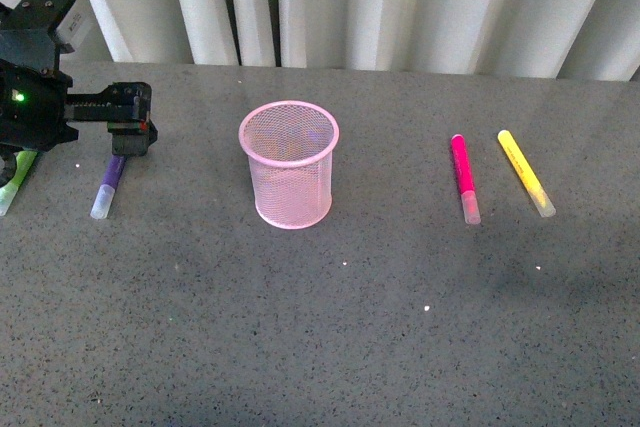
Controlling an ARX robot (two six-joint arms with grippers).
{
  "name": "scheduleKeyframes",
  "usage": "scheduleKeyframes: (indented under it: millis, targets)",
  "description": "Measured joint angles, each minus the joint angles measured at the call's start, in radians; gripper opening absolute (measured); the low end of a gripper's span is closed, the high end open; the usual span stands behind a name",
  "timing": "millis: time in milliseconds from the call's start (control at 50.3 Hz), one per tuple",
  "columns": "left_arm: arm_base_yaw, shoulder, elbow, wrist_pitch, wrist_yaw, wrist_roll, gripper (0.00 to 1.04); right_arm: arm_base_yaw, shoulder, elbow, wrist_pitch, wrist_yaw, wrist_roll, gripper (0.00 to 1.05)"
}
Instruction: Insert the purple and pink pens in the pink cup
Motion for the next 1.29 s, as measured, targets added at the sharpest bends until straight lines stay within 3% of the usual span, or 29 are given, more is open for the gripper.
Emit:
scheduleKeyframes:
  millis: [1093,1291]
  targets:
    - [-0.023,0.264,0.257,-0.091,-0.074,0.051,0.98,0.0,0.0,0.0,0.0,0.0,0.0,0.98]
    - [-0.024,0.267,0.267,-0.1,-0.089,0.052,0.61,0.0,0.0,0.0,0.0,0.0,0.0,0.98]
